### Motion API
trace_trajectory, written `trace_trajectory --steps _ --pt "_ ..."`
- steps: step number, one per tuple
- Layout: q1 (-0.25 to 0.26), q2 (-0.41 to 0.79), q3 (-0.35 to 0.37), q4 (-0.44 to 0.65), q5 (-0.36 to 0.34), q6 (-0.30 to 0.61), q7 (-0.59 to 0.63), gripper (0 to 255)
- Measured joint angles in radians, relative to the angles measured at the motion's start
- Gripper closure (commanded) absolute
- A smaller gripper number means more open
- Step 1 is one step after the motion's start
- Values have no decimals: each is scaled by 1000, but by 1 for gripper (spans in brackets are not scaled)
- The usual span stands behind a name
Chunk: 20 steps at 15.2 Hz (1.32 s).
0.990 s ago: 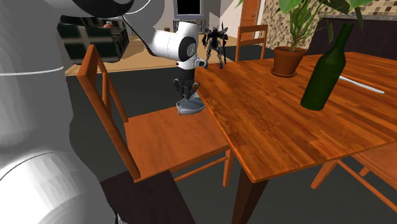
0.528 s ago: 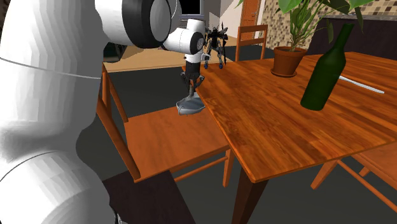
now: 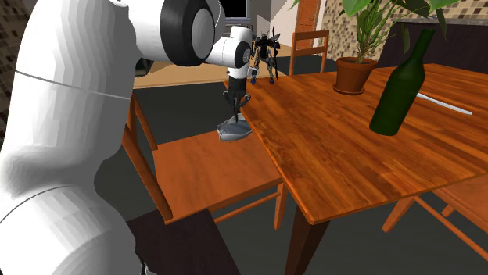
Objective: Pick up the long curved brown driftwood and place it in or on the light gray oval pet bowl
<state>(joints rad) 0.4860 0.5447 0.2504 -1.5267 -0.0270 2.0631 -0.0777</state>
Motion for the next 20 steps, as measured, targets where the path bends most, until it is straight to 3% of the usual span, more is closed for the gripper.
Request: trace_trajectory --steps 13,14,15,18,20 --pt "15 -36 -19 -71 6 88 0 255" --pt "25 -16 -25 -36 -1 60 7 255" --pt "24 -14 -26 -30 0 47 3 0" --pt "25 0 -22 1 16 6 -8 0" --pt "23 -12 -21 -23 23 31 -9 0"
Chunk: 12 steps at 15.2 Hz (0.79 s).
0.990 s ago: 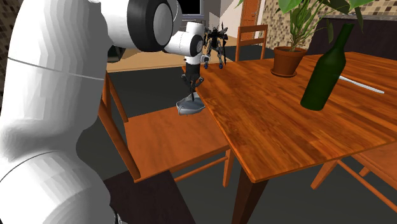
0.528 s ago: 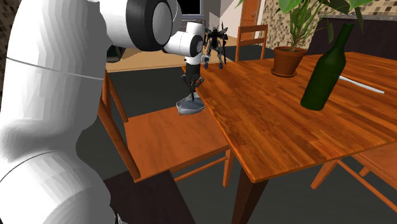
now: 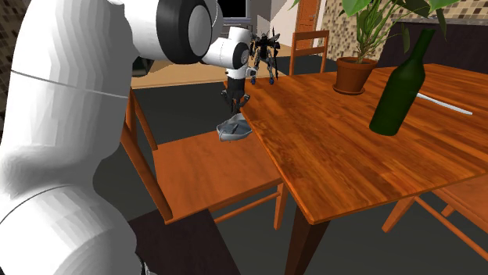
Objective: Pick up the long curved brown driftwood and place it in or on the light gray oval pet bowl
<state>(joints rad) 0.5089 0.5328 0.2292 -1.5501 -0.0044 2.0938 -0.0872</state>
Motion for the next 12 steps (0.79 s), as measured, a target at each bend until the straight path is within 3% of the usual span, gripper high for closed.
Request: trace_trajectory --steps 3,6,9,12 --pt "12 -9 0 -19 10 24 5 0" --pt "25 19 -19 32 144 -29 -4 0" --pt "71 19 -95 35 295 -32 -38 0" --pt "150 5 -187 11 336 -8 -75 0"
